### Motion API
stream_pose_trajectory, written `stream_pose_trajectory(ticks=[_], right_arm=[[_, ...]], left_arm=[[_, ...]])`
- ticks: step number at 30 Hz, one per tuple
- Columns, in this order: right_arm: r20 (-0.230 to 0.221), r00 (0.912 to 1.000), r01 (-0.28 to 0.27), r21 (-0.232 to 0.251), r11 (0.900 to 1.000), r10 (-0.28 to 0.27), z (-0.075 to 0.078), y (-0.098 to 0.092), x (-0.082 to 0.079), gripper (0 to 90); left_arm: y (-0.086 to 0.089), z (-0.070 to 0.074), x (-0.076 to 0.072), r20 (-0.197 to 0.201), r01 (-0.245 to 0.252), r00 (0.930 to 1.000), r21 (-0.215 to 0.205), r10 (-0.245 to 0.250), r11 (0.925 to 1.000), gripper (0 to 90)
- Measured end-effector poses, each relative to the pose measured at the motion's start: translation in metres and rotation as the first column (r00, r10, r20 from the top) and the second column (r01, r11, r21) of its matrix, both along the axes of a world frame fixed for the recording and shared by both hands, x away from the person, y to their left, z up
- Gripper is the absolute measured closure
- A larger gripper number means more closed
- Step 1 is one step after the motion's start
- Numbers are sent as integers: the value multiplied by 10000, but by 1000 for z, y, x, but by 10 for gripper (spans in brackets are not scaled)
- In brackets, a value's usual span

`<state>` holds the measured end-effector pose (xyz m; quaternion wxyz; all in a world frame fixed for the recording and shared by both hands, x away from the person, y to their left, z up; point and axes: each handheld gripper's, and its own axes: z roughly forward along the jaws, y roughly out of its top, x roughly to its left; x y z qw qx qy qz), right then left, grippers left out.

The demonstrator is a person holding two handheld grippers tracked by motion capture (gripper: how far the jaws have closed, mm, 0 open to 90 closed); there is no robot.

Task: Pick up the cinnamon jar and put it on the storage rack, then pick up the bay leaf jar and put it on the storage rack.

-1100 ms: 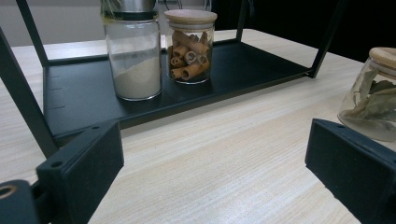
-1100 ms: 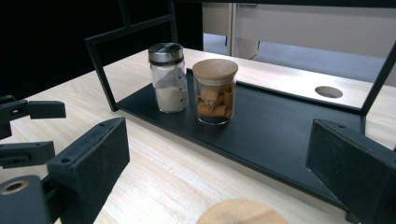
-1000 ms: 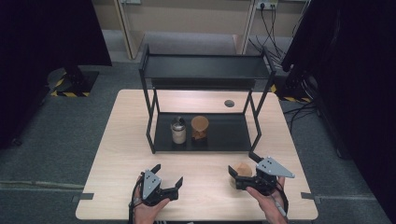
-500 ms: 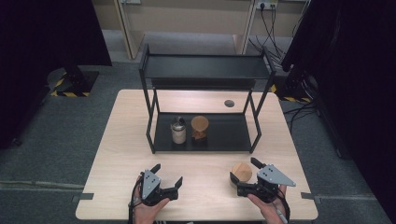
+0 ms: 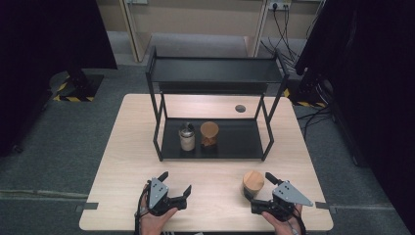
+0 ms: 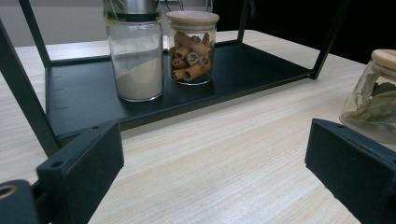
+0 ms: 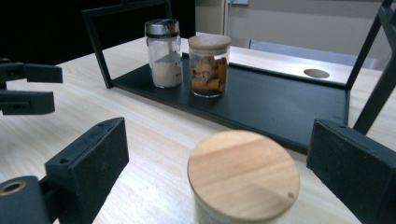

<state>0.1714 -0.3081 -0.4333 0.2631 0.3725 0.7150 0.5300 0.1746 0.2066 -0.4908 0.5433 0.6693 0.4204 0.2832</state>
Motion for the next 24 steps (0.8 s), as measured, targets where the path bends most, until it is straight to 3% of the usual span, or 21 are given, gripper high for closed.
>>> stream_pose_trajectory(ticks=[24], right_arm=[[-54, 9998, 183, -110, 9998, -184, -13, -4, -11, 54]], left_arm=[[0, 0, 1, -46, 22, 10000, -16, -22, 10000, 36]])
